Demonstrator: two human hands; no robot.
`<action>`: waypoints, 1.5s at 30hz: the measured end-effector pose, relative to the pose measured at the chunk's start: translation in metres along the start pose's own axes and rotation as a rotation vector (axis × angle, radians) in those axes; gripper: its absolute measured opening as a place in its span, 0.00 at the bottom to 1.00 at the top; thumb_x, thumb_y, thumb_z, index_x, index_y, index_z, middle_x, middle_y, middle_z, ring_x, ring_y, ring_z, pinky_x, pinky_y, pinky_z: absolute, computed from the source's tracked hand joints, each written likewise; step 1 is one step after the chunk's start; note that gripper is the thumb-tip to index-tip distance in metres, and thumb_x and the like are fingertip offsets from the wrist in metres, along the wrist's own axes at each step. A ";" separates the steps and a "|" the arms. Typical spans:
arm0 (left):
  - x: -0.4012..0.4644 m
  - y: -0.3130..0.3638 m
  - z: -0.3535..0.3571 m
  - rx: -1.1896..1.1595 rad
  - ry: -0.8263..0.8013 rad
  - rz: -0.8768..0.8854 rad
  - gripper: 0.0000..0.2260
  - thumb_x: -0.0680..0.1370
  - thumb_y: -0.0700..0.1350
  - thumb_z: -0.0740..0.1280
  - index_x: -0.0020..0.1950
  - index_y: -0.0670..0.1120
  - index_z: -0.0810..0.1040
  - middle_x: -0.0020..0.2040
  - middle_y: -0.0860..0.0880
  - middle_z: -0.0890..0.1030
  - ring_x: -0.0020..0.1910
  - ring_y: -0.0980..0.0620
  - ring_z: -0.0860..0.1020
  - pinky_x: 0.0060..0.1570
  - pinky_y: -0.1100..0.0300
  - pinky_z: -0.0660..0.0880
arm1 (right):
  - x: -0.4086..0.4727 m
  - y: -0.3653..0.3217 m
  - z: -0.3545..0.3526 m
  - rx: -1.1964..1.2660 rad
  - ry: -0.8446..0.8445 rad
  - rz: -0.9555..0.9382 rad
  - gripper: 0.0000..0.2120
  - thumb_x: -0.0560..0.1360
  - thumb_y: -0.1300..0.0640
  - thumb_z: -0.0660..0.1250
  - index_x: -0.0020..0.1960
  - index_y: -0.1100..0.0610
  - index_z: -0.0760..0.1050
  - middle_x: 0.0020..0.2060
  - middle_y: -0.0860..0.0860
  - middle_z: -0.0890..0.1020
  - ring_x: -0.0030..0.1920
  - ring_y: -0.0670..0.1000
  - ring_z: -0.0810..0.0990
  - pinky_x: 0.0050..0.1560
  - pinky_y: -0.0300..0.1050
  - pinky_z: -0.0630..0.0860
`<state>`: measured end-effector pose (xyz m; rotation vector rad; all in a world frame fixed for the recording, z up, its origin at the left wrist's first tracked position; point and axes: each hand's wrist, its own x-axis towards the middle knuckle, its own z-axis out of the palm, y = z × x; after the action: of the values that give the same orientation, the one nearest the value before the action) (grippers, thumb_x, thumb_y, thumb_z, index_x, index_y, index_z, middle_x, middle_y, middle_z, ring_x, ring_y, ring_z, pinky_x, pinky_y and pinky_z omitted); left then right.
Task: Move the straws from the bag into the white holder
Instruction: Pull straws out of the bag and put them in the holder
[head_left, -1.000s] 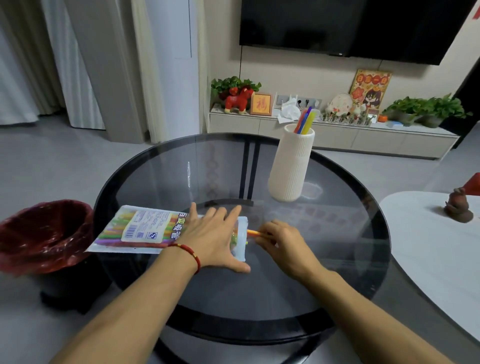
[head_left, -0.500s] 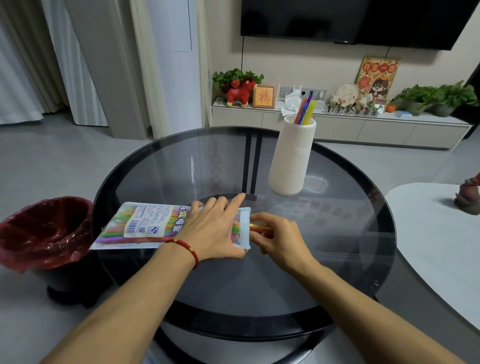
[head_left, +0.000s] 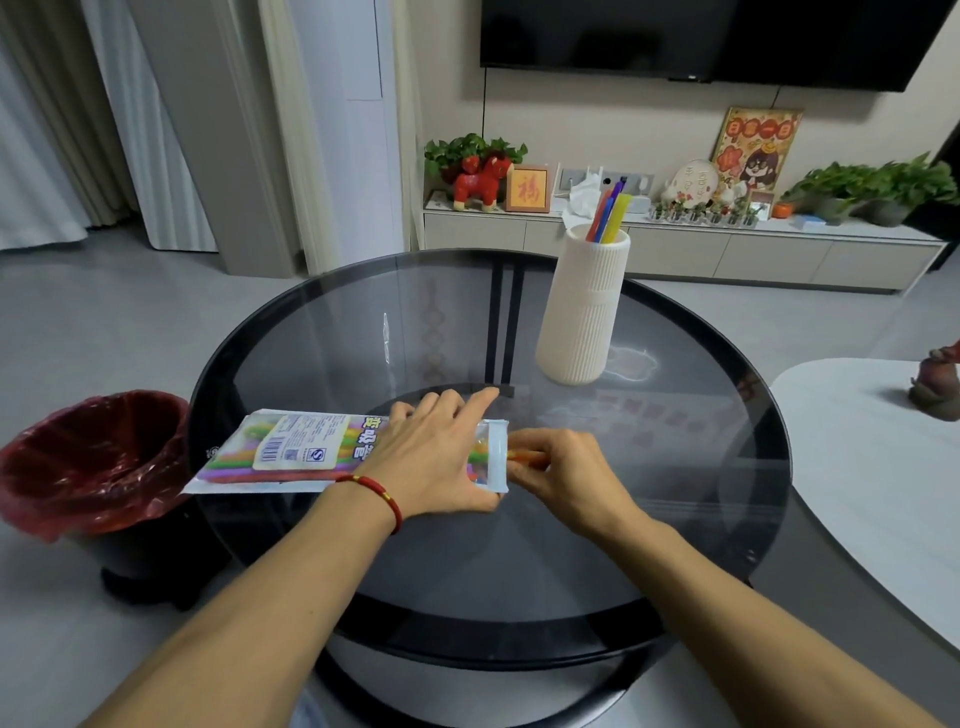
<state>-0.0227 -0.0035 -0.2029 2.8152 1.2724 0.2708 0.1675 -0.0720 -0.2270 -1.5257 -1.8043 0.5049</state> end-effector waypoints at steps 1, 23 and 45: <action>0.000 -0.001 0.000 0.003 0.001 0.001 0.46 0.65 0.71 0.65 0.78 0.57 0.53 0.61 0.51 0.71 0.61 0.47 0.71 0.60 0.45 0.68 | 0.001 0.001 -0.002 0.022 0.023 0.006 0.13 0.77 0.52 0.75 0.61 0.52 0.86 0.39 0.37 0.86 0.38 0.36 0.83 0.42 0.31 0.79; 0.001 0.006 0.003 0.039 -0.105 -0.026 0.13 0.81 0.59 0.56 0.61 0.53 0.68 0.70 0.50 0.67 0.70 0.47 0.64 0.70 0.32 0.57 | -0.026 0.035 -0.102 0.612 -0.031 0.338 0.15 0.71 0.52 0.80 0.53 0.59 0.88 0.38 0.60 0.87 0.36 0.53 0.84 0.40 0.40 0.82; 0.002 0.026 0.004 0.019 -0.043 0.014 0.13 0.83 0.54 0.52 0.63 0.50 0.67 0.70 0.50 0.67 0.71 0.48 0.64 0.73 0.33 0.53 | 0.000 -0.016 0.006 0.917 0.256 0.447 0.12 0.80 0.55 0.70 0.50 0.65 0.82 0.32 0.57 0.81 0.30 0.49 0.78 0.33 0.39 0.77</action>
<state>-0.0014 -0.0188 -0.2036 2.8302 1.2537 0.1987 0.1522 -0.0748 -0.2194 -1.2196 -0.8064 1.1048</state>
